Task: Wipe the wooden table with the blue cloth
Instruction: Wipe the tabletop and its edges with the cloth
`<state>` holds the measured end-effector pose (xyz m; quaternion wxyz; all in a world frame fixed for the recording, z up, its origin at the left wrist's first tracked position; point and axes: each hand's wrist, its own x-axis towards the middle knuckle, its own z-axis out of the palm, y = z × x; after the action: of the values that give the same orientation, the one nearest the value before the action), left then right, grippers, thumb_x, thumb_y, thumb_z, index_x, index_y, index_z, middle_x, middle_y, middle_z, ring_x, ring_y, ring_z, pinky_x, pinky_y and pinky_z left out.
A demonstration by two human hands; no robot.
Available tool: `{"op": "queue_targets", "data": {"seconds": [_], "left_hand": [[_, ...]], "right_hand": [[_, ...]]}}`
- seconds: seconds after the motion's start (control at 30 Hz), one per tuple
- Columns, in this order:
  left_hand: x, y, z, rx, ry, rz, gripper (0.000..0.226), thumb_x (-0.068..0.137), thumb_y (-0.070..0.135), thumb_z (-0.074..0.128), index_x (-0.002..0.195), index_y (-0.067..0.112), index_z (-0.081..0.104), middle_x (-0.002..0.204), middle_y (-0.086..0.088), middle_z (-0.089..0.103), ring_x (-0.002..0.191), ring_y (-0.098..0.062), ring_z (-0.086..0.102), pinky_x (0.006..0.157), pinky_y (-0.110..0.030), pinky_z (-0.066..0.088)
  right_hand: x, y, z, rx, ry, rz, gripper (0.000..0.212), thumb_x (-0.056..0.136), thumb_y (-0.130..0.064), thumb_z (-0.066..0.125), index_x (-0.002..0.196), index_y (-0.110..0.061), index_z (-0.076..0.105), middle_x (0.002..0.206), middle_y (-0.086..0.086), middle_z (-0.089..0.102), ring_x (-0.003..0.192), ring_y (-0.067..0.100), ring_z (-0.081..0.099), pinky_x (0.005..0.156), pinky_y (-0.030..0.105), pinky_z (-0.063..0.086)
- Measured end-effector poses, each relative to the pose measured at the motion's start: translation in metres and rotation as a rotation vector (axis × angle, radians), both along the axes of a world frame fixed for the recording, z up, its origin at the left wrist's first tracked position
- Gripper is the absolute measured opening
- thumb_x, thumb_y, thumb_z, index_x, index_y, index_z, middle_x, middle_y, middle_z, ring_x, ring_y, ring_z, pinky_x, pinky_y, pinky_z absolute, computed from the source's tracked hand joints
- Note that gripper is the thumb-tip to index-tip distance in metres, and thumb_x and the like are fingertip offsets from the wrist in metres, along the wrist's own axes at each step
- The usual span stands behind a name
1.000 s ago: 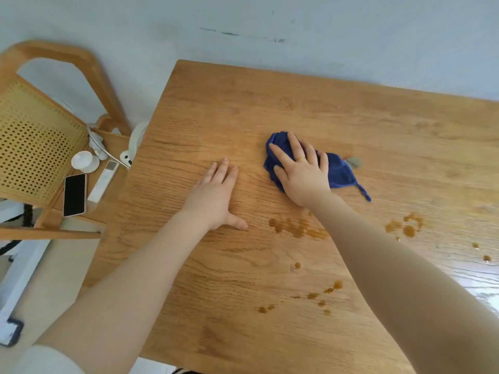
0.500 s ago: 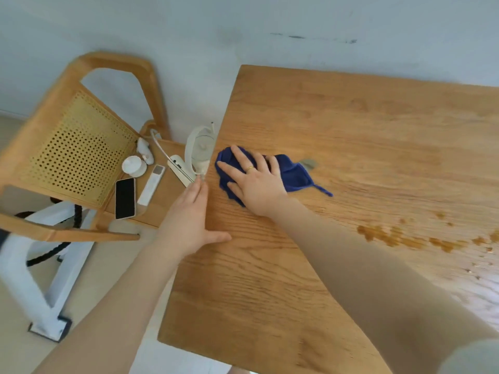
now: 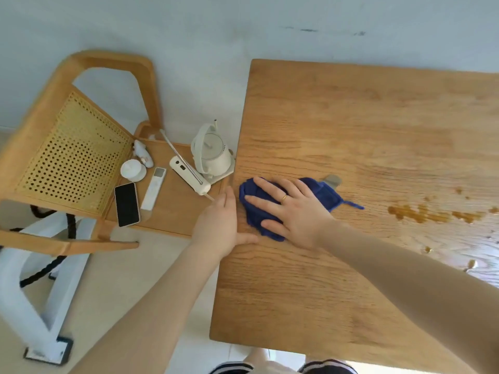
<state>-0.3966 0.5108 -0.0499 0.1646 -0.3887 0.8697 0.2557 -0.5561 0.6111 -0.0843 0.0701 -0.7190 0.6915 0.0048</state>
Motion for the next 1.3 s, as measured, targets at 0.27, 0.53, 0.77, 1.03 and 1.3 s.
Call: {"op": "queue_targets", "data": {"seconds": [0.27, 0.53, 0.77, 1.03, 1.3], "left_hand": [[-0.008, 0.005, 0.011, -0.166, -0.079, -0.126, 0.117, 0.069, 0.058, 0.069, 0.149, 0.017, -0.008, 0.157, 0.0, -0.015, 0.143, -0.024, -0.016, 0.116, -0.038, -0.002], [-0.039, 0.014, 0.022, -0.11, -0.136, -0.189, 0.1, 0.08, 0.048, 0.064, 0.149, 0.011, 0.002, 0.158, -0.008, -0.006, 0.145, -0.024, -0.009, 0.116, -0.036, 0.004], [-0.062, 0.052, 0.024, -0.044, 0.01, -0.106, 0.094, 0.085, 0.046, 0.059, 0.149, 0.009, 0.002, 0.158, -0.005, -0.007, 0.144, -0.02, -0.009, 0.116, -0.035, 0.004], [-0.095, 0.097, 0.029, 0.04, 0.068, -0.017, 0.098, 0.081, 0.043, 0.066, 0.149, 0.012, 0.002, 0.158, 0.001, -0.007, 0.145, -0.018, 0.003, 0.116, -0.03, 0.012], [-0.121, 0.13, 0.023, 0.014, -0.054, 0.019, 0.109, 0.072, 0.064, 0.061, 0.15, 0.019, -0.002, 0.158, -0.002, -0.01, 0.145, -0.022, -0.001, 0.116, -0.037, 0.011]], "right_hand": [[-0.039, -0.021, 0.0, 0.032, -0.044, -0.482, 0.055, 0.095, -0.052, 0.016, 0.147, -0.035, 0.012, 0.158, 0.0, 0.001, 0.144, 0.027, 0.001, 0.115, 0.043, 0.003], [-0.03, 0.063, -0.002, -0.022, -0.075, -0.087, 0.049, 0.097, -0.043, 0.019, 0.142, -0.029, 0.029, 0.151, 0.009, 0.028, 0.136, 0.031, 0.03, 0.108, 0.042, 0.02], [-0.108, 0.004, 0.007, 0.039, -0.108, -0.436, 0.048, 0.1, -0.039, 0.028, 0.146, -0.037, 0.016, 0.158, 0.0, 0.002, 0.143, 0.026, 0.007, 0.114, 0.04, 0.008], [-0.077, 0.117, 0.008, 0.05, -0.044, -0.165, 0.06, 0.092, -0.049, 0.023, 0.145, -0.021, 0.02, 0.152, 0.01, 0.026, 0.135, 0.031, 0.033, 0.106, 0.044, 0.031], [-0.139, 0.077, 0.014, 0.107, -0.025, -0.301, 0.053, 0.098, -0.048, 0.02, 0.146, -0.037, 0.002, 0.157, -0.005, -0.007, 0.144, 0.02, 0.001, 0.114, 0.037, 0.007]]}}
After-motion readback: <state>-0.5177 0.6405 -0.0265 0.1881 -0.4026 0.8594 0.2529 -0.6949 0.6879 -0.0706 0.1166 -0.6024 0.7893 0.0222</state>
